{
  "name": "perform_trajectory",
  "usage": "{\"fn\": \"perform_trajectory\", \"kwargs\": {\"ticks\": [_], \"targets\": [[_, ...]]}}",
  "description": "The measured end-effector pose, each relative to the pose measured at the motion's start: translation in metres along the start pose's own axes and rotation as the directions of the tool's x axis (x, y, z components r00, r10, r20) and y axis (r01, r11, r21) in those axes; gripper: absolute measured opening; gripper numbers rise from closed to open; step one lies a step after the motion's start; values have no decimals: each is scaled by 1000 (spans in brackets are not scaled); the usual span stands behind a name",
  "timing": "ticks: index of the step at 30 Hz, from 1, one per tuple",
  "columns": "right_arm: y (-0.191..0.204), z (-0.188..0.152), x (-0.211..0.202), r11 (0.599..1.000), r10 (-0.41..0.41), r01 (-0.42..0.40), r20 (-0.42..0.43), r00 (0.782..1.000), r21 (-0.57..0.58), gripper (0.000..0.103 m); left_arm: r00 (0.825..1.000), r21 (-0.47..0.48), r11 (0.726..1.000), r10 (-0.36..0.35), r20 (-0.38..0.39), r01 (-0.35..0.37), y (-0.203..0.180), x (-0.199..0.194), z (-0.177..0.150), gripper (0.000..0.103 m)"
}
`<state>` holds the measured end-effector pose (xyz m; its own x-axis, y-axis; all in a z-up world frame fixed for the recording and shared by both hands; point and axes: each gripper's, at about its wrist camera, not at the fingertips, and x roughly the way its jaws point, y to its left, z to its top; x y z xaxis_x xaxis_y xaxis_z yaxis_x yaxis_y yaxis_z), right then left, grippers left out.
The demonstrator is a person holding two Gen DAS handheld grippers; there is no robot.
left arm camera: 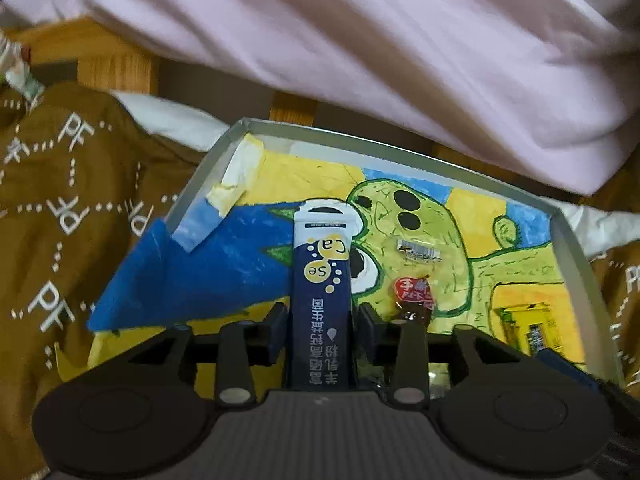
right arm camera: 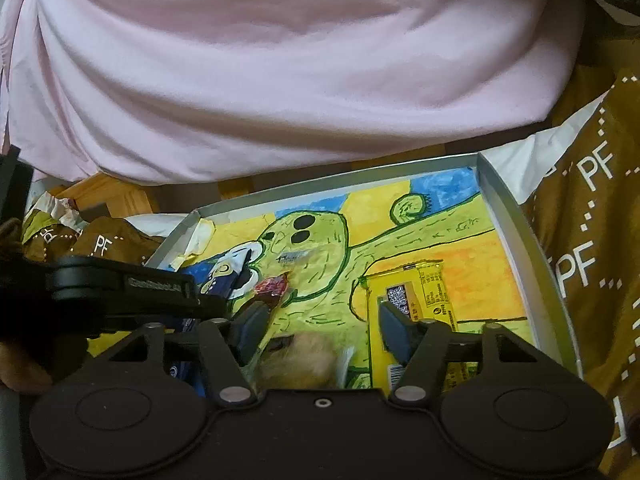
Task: Organize snacks
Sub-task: 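Lower the blue packet into the tray with the left tool while the right tool releases the cookies, then lift both open tools away from the tray toward the scattered snacks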
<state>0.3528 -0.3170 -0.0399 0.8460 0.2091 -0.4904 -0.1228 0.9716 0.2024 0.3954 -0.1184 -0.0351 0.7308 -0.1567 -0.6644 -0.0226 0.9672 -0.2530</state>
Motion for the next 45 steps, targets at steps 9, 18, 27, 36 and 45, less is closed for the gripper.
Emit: {"fn": "perform_trajectory", "kwargs": {"ticks": [9, 18, 27, 36, 45], "targets": [[8, 19, -48, 1000, -1, 0, 119, 993, 10, 85, 993, -14, 1000, -11, 115, 13, 11, -67, 14, 92], [36, 31, -125, 998, -2, 19, 278, 961, -59, 101, 967, -4, 1000, 1, 254, 0, 31, -149, 6, 102], [62, 8, -190, 999, -11, 26, 330, 944, -41, 102, 955, 26, 1000, -6, 296, -2, 42, -212, -31, 102], [86, -26, -241, 998, -44, 55, 367, 929, -19, 102, 960, 40, 999, -3, 281, -8, 65, -250, -72, 102], [107, -55, -259, 994, -105, 112, 316, 943, -3, 102, 961, 97, 994, 14, 277, -43, 87, -277, -117, 103]]}}
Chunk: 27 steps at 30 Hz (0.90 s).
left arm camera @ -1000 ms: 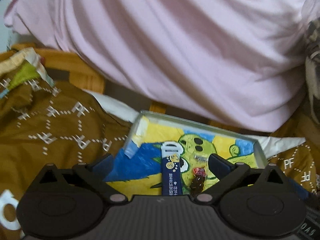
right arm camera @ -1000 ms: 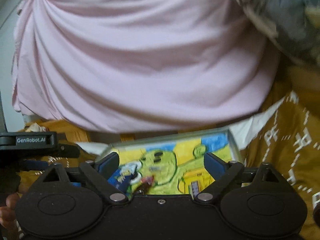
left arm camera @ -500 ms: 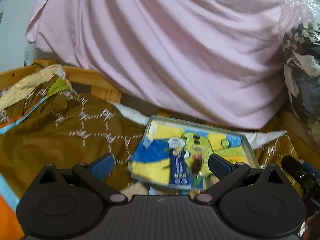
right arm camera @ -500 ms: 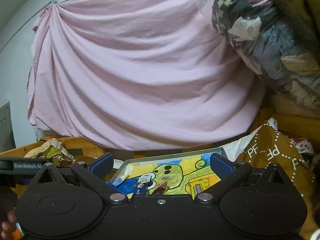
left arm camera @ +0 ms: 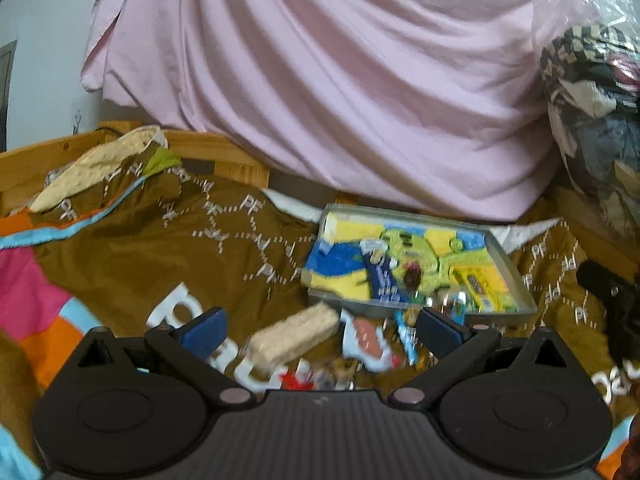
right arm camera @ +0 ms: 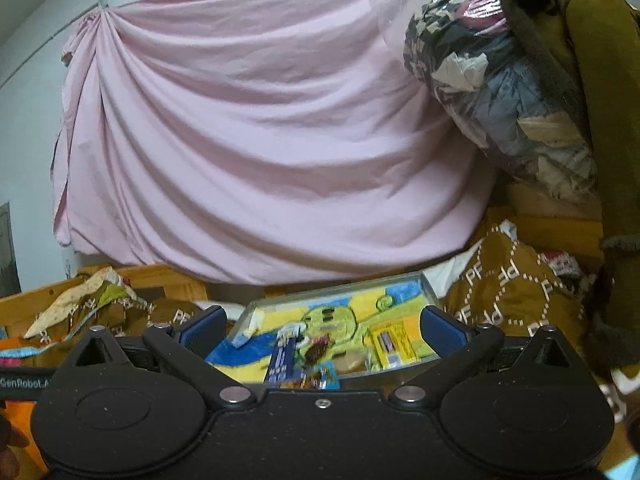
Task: Organize snacks
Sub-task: 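Lift both open tools away from the tray toward the scattered snacks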
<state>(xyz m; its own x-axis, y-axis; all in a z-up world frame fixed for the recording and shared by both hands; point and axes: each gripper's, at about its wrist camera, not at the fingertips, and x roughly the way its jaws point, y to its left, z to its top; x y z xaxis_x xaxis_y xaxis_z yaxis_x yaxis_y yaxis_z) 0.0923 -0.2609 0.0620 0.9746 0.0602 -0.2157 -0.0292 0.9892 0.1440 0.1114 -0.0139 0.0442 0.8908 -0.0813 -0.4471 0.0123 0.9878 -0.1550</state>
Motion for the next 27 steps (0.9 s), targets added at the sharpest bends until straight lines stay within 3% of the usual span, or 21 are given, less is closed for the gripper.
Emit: {"fn": "perform_trajectory", "kwargs": {"ticks": [14, 22, 27], "targets": [[34, -44, -1, 994, -42, 20, -206, 978, -108, 102, 996, 56, 998, 14, -85, -9, 25, -6, -54, 103], [33, -65, 24, 986, -129, 77, -375, 918, -149, 102, 988, 88, 995, 66, -140, -54, 31, 4, -64, 103], [30, -71, 28, 987, -131, 81, -406, 904, -138, 102, 985, 101, 993, 80, -154, -64, 33, 6, -67, 102]]}}
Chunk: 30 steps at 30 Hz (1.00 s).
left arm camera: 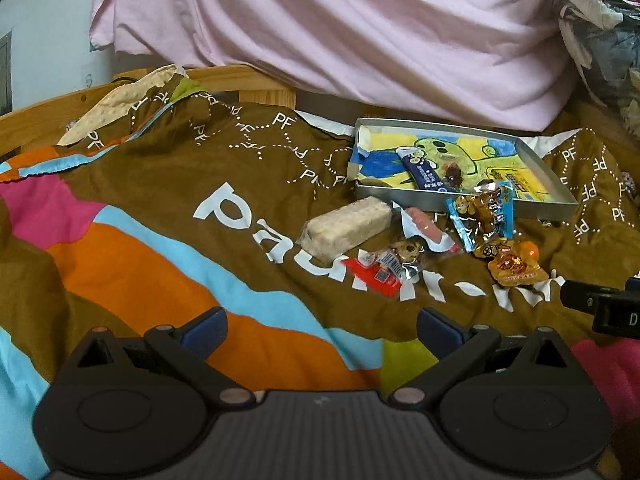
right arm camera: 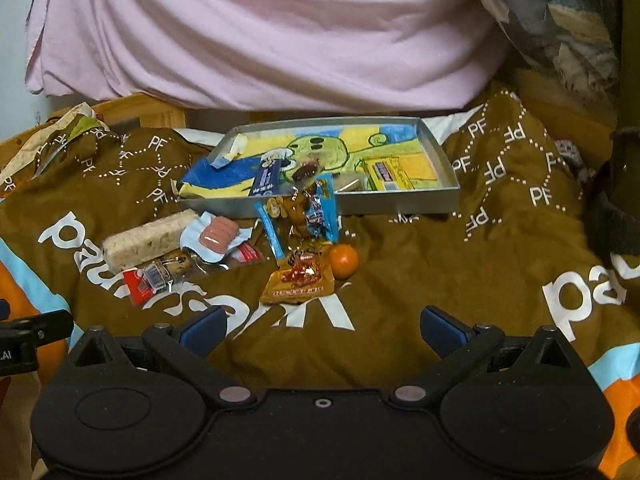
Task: Organize snacks
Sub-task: 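Lift both open tools away from the tray toward the scattered snacks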
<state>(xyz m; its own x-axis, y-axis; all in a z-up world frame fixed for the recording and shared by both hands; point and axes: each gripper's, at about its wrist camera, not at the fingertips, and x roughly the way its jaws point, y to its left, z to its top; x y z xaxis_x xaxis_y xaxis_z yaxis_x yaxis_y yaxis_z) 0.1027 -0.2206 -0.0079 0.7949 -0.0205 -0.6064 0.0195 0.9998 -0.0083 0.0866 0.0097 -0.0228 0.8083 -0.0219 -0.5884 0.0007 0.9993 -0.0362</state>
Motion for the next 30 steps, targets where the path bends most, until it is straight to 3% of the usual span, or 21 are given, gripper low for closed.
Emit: {"fn": "perform_trajectory", "kwargs": {"ticks": [19, 30], "targets": [[8, 10, -1, 999, 44, -44, -15, 999, -28, 102, 1000, 55, 998, 18, -6, -18, -5, 1, 6, 103], [-1, 41, -4, 980, 181, -177, 50, 982, -89, 102, 1000, 115, 993, -8, -9, 9, -28, 23, 25, 102]]}}
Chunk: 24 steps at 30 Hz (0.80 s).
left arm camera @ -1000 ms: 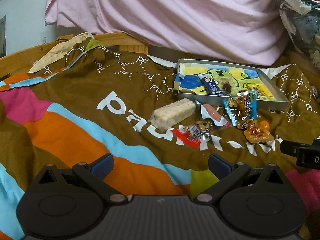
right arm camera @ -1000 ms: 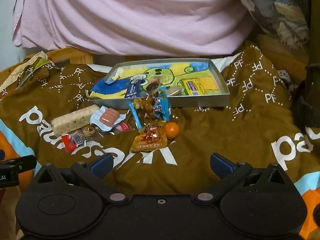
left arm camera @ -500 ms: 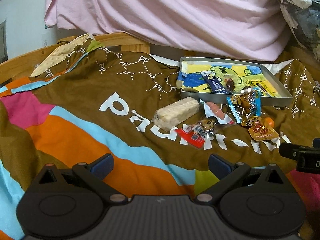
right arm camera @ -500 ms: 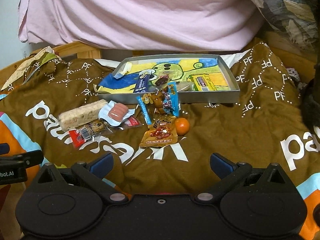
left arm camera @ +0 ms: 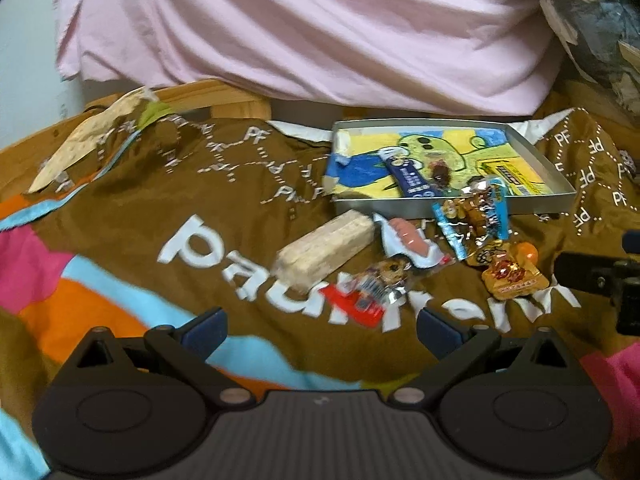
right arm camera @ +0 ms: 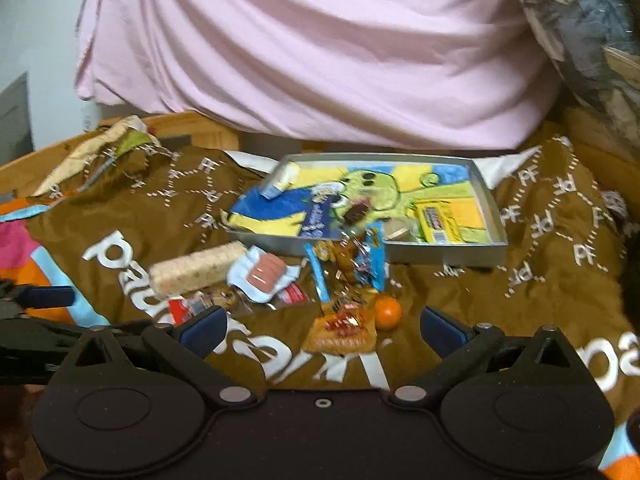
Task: Organize snacks
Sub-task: 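Lift both open tools away from the tray toward the scattered snacks, then grasp the clear bag of brown candies with the left tool while the right tool grasps the gold packet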
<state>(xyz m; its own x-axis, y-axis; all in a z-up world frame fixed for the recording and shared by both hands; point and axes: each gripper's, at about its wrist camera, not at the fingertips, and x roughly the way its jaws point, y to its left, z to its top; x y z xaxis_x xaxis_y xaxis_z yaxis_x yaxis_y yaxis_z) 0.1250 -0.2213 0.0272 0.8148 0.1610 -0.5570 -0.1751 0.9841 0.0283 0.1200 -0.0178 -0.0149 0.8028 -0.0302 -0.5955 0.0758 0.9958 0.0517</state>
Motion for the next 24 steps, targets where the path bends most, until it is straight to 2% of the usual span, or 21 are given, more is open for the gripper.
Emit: {"fn": "perform_trajectory", "kwargs": {"ticks": [4, 10, 17, 24], "targets": [[-16, 4, 15, 993, 117, -116, -16, 993, 25, 102, 1000, 95, 995, -28, 1, 28, -13, 11, 13, 102], [-34, 9, 53, 991, 130, -129, -61, 990, 31, 102, 998, 198, 978, -61, -28, 65, -25, 35, 32, 102], [-57, 5, 80, 967, 207, -178, -153, 966, 182, 102, 988, 327, 935, -102, -113, 134, -41, 65, 34, 103], [-79, 3, 92, 911, 321, -260, -154, 934, 321, 90, 963, 363, 895, -206, -173, 257, -46, 92, 44, 100]]}}
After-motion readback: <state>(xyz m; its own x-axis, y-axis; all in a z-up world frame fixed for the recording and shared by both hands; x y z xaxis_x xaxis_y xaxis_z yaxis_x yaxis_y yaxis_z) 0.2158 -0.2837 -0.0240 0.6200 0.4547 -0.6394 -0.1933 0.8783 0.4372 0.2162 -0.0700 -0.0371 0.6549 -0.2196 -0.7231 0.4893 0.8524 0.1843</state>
